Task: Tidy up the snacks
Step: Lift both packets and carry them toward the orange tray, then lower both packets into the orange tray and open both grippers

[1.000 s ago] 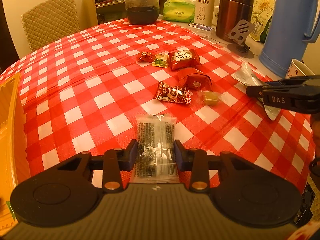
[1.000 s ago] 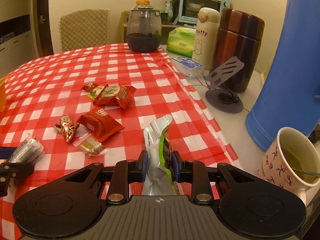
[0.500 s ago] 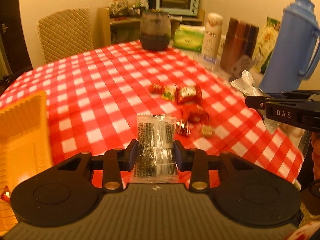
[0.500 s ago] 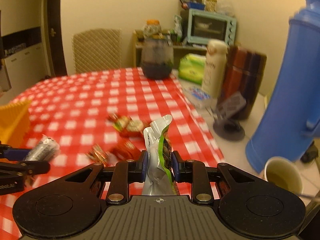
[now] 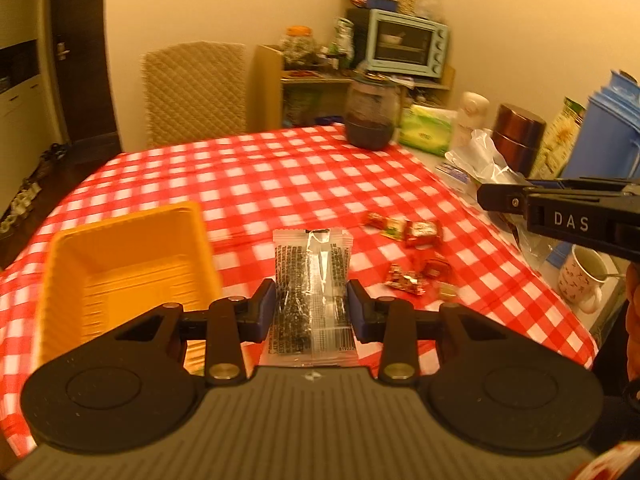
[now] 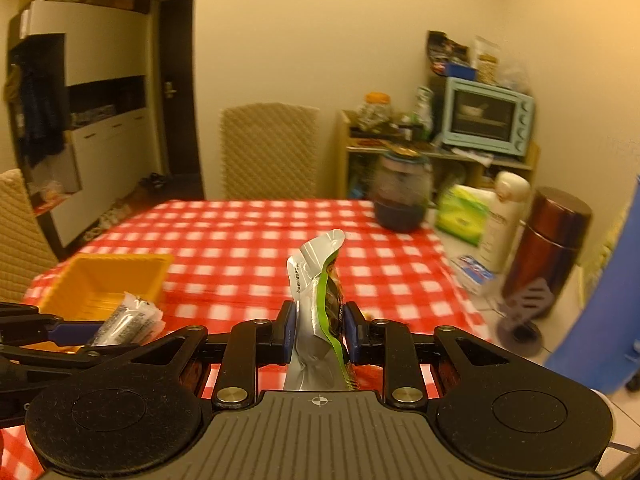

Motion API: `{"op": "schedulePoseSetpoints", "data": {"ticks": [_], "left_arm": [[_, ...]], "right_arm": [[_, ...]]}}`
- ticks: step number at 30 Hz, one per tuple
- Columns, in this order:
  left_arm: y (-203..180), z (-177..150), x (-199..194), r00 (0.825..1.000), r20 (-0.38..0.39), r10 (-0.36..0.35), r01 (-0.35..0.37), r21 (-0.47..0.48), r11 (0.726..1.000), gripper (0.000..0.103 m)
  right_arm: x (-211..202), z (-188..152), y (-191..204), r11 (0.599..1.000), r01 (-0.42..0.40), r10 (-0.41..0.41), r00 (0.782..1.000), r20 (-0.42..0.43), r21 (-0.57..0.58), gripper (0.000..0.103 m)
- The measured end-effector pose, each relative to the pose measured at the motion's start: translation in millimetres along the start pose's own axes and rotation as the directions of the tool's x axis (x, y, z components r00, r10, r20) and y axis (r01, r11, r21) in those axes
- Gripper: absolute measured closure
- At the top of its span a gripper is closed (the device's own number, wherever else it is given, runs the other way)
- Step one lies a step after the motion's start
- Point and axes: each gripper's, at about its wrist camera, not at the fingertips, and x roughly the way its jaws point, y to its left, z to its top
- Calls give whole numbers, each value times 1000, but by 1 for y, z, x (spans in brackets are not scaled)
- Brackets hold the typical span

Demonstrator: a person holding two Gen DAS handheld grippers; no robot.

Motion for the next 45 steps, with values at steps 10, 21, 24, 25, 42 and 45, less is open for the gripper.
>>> {"op": "schedulePoseSetpoints", "data": {"ticks": [10, 21, 24, 25, 42, 45], "left_arm": [[59, -13, -44, 995, 15, 98, -96, -90, 991, 69], [111, -30, -64, 987, 7, 160, -157, -158, 975, 69], [123, -33, -60, 985, 2, 170, -167, -165, 972, 69], [127, -34, -58, 985, -1, 173, -170, -167, 971, 69], [184, -21, 29, 982, -54, 183, -190, -172, 967, 68], [191, -18, 45, 981, -61, 186, -194, -174, 965, 68]], "right_arm": [[-2, 2, 77, 989, -125, 125, 992, -8, -82, 77], [13, -6, 139, 968, -220, 216, 975, -46, -120, 77], [24, -8, 151, 963, -238, 233, 971, -59, -122, 77], [28, -8, 154, 962, -245, 239, 969, -64, -122, 77], [140, -22, 185, 942, -323, 310, 941, -135, -88, 77], [158, -23, 185, 942, -329, 316, 937, -149, -71, 77]]}}
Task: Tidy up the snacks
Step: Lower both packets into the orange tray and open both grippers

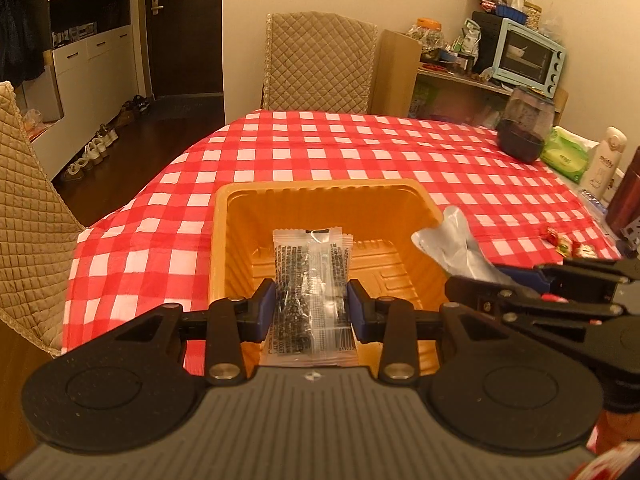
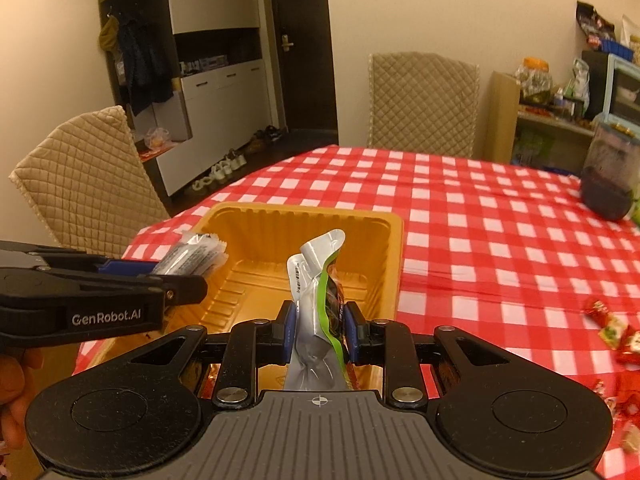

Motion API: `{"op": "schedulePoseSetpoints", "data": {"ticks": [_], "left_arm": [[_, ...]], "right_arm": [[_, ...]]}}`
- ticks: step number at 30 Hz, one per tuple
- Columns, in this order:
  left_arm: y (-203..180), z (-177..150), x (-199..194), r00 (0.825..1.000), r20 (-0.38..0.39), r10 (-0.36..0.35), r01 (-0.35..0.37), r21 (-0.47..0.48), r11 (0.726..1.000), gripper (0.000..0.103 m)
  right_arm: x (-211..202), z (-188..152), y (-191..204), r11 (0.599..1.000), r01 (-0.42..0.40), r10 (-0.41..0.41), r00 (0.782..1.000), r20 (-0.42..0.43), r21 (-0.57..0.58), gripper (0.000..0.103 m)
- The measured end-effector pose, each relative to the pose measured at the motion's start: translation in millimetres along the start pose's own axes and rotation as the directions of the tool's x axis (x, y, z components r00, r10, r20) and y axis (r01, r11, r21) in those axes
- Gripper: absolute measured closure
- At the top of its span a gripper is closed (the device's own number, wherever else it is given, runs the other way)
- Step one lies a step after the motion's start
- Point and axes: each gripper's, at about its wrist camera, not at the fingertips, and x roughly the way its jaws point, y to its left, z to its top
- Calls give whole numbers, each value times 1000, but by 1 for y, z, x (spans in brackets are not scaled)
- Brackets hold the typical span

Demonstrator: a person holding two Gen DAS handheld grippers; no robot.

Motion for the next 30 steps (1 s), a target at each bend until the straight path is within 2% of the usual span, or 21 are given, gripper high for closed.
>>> {"op": "schedulePoseSetpoints", "data": {"ticks": [12, 30], "left_arm": [[5, 4, 32, 999, -36, 11, -11, -9, 1000, 68], [14, 6, 27, 999, -23, 33, -34, -34, 999, 67]], "right_arm": [[33, 6, -4, 1000, -1, 1, 1000, -22, 4, 77], [38, 7, 2, 1000, -18, 19, 999, -27, 22, 77]]}}
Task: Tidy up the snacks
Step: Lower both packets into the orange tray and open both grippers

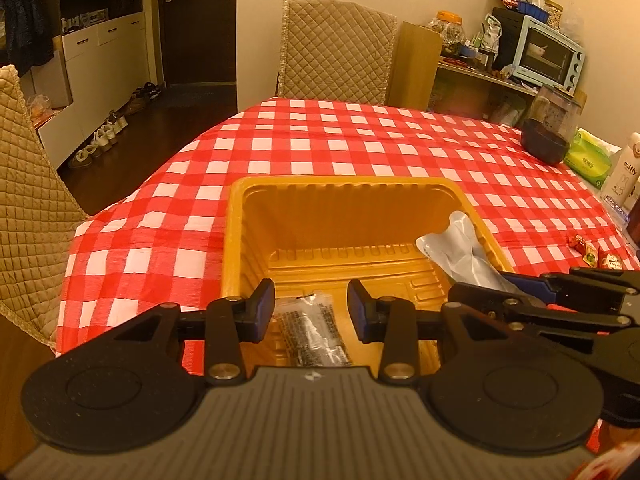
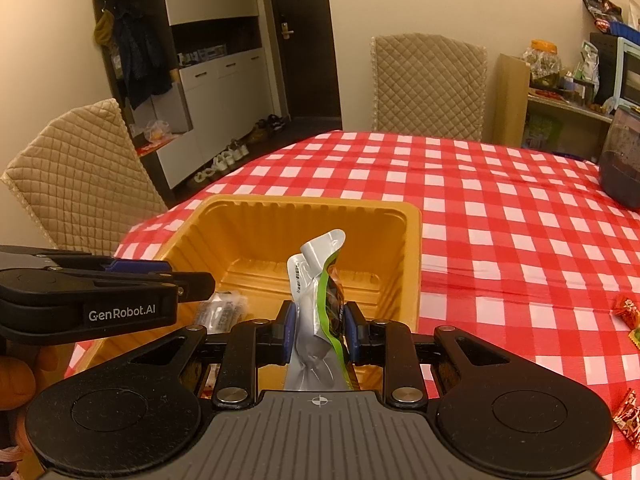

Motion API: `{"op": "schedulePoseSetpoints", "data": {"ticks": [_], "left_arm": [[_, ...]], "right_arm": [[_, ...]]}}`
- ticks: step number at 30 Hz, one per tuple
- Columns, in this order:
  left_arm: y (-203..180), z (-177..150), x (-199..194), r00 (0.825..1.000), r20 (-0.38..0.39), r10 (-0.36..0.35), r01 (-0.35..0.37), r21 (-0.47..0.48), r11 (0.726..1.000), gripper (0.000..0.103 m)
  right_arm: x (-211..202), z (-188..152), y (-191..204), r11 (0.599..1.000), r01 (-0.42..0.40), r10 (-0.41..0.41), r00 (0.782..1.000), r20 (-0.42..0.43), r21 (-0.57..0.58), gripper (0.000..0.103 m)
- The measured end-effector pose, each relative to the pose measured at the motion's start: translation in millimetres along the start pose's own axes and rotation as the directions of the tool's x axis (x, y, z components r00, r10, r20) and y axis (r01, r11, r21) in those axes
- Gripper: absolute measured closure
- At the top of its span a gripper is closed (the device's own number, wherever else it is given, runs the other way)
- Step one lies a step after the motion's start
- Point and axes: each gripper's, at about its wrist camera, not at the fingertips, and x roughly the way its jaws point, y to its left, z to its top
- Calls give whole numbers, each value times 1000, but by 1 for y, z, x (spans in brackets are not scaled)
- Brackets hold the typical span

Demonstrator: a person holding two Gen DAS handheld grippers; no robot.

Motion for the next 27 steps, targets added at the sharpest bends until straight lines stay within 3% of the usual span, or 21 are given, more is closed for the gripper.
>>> {"op": "schedulePoseSetpoints", "data": {"ticks": [7, 27], "left_arm": [[8, -1, -5, 1000, 10, 20, -19, -15, 1000, 67], [-7, 0, -30, 998, 60, -26, 26, 3, 1000, 67]], "right_arm": [[-7, 4, -5, 998, -54, 53, 998, 33, 32, 77], [-49, 3, -23, 999, 27, -32, 991, 128, 46, 77]]}}
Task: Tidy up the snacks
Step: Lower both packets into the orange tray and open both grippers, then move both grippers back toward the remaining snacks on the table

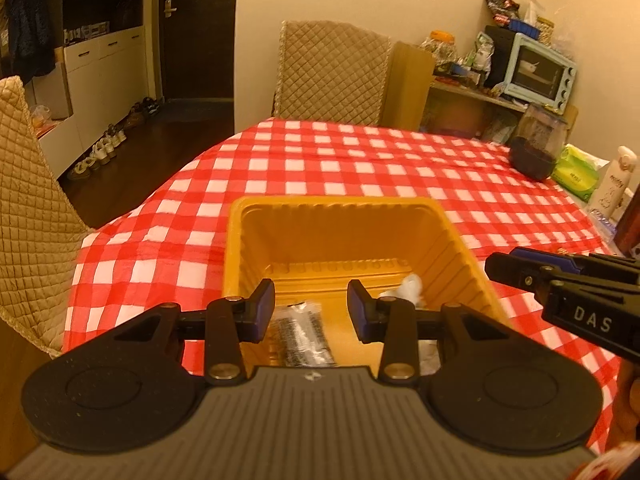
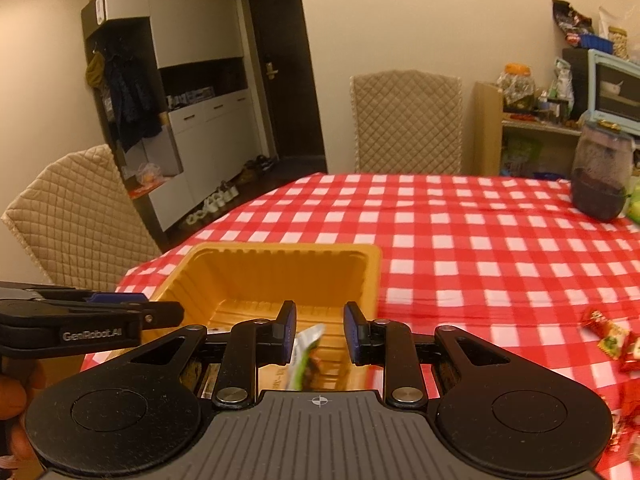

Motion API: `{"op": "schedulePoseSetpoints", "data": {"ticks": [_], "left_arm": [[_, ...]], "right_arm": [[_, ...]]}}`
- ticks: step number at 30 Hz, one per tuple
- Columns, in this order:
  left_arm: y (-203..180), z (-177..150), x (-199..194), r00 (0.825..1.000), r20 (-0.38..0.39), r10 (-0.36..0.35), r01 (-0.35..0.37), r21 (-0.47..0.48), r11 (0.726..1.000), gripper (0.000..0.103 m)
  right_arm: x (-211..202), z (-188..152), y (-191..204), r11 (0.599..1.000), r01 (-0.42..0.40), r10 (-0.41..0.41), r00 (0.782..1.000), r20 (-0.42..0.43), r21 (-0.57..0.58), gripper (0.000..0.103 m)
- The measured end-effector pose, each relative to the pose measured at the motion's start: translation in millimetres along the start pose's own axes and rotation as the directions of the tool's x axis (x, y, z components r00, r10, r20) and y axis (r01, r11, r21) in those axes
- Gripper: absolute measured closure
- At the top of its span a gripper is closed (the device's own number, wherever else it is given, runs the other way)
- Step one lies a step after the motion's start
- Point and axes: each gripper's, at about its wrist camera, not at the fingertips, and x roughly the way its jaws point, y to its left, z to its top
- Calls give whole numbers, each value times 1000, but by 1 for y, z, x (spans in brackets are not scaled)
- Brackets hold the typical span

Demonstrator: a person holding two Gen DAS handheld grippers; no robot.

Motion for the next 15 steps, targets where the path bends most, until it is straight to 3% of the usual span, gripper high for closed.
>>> {"op": "schedulePoseSetpoints", "data": {"ticks": [11, 13, 15], "left_arm": [[-50, 0, -30, 996, 36, -87, 86, 32, 996, 62], [-64, -4, -36, 993, 34, -110, 109, 44, 993, 61], [-79, -9, -41, 991, 28, -133, 132, 57, 990, 61]], "right_arm": [[-69, -9, -47, 985, 139, -144, 988, 47, 101, 75], [-83, -13, -57, 978, 165, -172, 984, 49, 125, 69], [-99, -18, -67, 971, 193, -202, 978, 54, 141, 49]]}}
